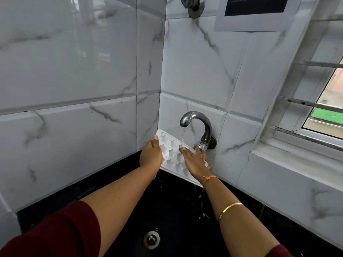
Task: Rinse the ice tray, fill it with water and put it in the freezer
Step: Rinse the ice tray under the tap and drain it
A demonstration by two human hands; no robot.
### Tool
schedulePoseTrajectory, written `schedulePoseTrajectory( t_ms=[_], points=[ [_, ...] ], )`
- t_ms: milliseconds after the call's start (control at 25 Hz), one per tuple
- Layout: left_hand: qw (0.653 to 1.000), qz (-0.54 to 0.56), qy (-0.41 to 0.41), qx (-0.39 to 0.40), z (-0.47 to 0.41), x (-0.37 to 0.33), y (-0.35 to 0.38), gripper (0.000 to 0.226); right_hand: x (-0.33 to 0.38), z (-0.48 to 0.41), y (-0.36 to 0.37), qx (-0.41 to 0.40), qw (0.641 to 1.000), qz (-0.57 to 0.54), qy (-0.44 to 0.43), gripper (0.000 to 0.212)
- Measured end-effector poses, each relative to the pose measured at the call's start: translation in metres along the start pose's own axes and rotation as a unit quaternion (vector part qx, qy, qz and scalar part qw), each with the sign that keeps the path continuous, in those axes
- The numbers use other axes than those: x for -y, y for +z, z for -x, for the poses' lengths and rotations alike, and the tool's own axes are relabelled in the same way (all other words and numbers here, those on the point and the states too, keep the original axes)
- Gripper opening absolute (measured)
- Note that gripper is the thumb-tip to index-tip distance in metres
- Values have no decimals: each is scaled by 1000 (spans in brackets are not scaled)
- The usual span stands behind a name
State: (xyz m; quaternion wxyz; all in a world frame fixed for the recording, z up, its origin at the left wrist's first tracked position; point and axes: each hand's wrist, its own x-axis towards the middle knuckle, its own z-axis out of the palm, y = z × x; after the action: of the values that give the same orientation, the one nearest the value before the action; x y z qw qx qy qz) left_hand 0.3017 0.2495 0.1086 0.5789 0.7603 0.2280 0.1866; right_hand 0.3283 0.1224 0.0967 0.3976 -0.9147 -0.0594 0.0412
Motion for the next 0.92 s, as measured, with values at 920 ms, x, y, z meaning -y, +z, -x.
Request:
schedulePoseTrajectory(
  t_ms=[920],
  points=[
    [998,-19,22,-53,-5,3,-19,55,-12,-12,12,-72,988,-128,38,58]
  ],
)
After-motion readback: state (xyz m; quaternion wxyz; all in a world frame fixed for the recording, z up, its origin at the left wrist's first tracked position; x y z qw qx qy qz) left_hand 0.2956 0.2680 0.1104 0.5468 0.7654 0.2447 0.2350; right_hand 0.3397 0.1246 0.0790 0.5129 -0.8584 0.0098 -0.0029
